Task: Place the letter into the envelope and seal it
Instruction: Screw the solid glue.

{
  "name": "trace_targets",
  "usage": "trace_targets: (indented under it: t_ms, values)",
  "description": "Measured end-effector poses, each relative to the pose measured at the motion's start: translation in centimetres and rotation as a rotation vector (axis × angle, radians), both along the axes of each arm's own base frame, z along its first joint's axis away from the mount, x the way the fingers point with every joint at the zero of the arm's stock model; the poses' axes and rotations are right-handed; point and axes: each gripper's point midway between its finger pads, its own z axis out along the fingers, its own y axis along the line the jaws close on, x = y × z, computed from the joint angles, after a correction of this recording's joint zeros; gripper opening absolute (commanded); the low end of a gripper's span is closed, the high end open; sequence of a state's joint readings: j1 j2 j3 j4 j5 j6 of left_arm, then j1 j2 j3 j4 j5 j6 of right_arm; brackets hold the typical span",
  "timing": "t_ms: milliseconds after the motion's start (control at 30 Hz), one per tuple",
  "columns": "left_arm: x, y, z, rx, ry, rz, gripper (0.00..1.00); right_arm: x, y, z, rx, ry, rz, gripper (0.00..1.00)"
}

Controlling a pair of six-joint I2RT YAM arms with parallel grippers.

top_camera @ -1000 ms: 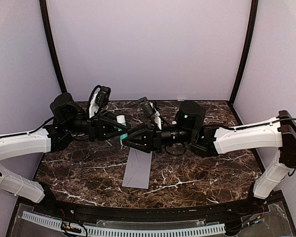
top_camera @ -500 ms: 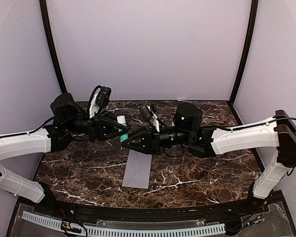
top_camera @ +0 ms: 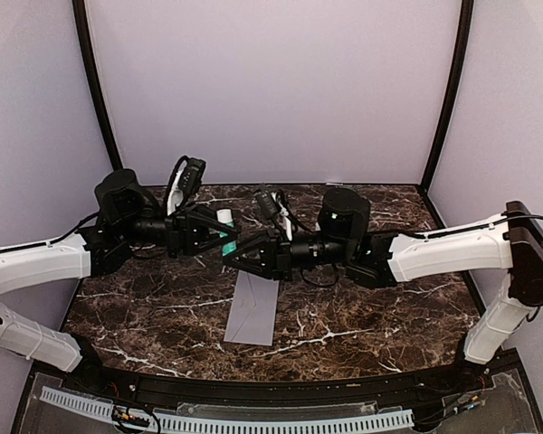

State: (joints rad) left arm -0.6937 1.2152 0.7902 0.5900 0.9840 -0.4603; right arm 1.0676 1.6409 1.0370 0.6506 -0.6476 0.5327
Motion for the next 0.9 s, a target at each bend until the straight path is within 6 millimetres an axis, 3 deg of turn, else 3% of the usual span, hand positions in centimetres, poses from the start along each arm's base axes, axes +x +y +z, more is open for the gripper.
trace_targets:
  t_ms: [533, 767, 900]
  values:
    - [8.3, 1.3, -3.4, 0.153, 0.09, 0.466, 0.0, 8.3, 1.3, -3.0, -0.372, -0.014, -0.527, 0.04]
    - [10.4, 1.3, -6.7, 0.234, 0.151, 0.535, 0.0, 10.3, 1.5, -6.2, -0.55, -0.044, -0.725, 0.05]
    - [10.5, 1.3, -7.3, 0.249, 0.164, 0.537, 0.0, 10.4, 1.4, -6.7, -0.573, -0.05, -0.755, 0.16]
